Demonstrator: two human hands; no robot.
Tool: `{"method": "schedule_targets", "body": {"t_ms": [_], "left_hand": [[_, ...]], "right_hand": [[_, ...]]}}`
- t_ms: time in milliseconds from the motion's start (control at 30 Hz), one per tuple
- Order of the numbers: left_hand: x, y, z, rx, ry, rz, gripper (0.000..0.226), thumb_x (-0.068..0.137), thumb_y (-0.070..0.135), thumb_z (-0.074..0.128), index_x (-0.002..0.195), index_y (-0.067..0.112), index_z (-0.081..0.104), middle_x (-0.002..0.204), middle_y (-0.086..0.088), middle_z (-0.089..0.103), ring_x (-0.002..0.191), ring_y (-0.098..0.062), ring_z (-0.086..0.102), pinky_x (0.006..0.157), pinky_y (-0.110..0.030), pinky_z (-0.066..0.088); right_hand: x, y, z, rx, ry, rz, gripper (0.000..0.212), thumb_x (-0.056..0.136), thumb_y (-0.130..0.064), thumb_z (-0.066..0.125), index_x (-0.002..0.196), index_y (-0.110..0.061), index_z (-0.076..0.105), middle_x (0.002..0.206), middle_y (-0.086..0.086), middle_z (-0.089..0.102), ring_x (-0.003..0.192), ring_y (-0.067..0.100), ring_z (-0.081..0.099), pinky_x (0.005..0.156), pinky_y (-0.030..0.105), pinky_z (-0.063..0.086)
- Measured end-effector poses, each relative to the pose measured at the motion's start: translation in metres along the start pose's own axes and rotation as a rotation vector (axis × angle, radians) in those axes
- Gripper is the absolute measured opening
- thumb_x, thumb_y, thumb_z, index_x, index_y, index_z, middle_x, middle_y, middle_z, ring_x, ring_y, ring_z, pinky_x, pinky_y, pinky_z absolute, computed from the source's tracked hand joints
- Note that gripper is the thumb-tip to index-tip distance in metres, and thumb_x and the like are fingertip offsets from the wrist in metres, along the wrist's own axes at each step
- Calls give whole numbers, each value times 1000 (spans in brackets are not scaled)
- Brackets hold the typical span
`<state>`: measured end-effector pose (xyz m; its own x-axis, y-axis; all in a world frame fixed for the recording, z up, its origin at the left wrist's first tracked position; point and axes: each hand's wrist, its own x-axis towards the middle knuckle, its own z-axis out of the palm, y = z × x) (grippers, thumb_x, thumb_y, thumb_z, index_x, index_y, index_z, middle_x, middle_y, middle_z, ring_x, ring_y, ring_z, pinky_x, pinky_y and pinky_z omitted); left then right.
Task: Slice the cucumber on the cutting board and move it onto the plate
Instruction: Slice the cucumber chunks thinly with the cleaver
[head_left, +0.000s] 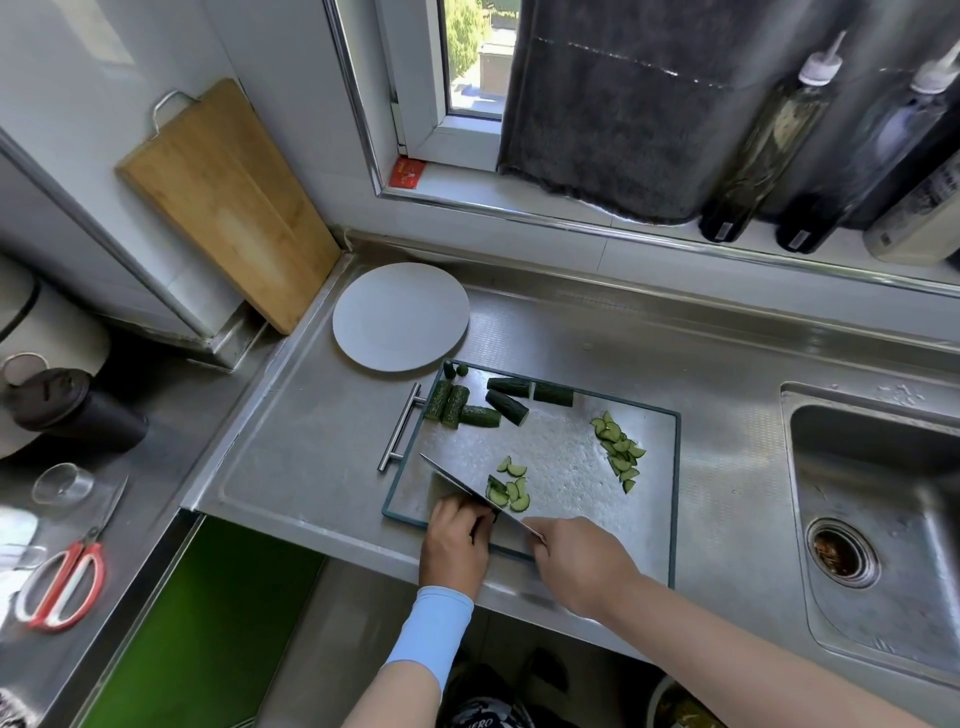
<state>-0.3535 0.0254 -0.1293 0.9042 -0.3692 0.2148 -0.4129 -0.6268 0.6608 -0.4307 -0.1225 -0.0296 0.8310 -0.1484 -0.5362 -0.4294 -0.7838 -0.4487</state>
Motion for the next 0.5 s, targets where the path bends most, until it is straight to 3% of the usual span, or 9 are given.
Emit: {"method": "schedule_targets", "body": {"t_ms": [100, 200, 367, 500], "left_hand": [[-2, 1, -1, 4, 4, -21, 19, 73, -1, 77, 83, 13, 72, 87, -3, 64, 85, -18, 54, 80, -14, 38], [-2, 1, -1, 3, 16, -25, 17, 74, 2, 78, 83, 14, 71, 87, -2, 64, 86, -16, 54, 83, -13, 37], [-1, 2, -1, -6, 42, -31, 15, 74, 2, 78, 82, 12, 72, 87, -5, 64, 88, -14, 53, 88, -10, 35], [-1, 1, -1, -5, 48, -34, 15, 73, 2, 79, 81, 12, 72, 87, -5, 64, 88, -13, 53, 89, -9, 34]], "right_hand": [[-5, 1, 0, 11, 10, -12, 23, 101, -24, 37, 82, -33, 47, 65, -9, 47, 70, 19, 48, 62, 31, 41], [-11, 4, -2, 28, 29, -18, 26, 102, -25, 36, 104, -29, 61, 78, -4, 63, 74, 21, 58, 72, 34, 52], [-21, 10, -3, 53, 56, -51, 28, 105, -29, 36, 113, -32, 63, 76, -9, 62, 74, 18, 58, 73, 34, 50], [-26, 12, -4, 44, 67, -38, 30, 105, -30, 36, 119, -25, 62, 91, -5, 71, 82, 20, 62, 81, 35, 53]]}}
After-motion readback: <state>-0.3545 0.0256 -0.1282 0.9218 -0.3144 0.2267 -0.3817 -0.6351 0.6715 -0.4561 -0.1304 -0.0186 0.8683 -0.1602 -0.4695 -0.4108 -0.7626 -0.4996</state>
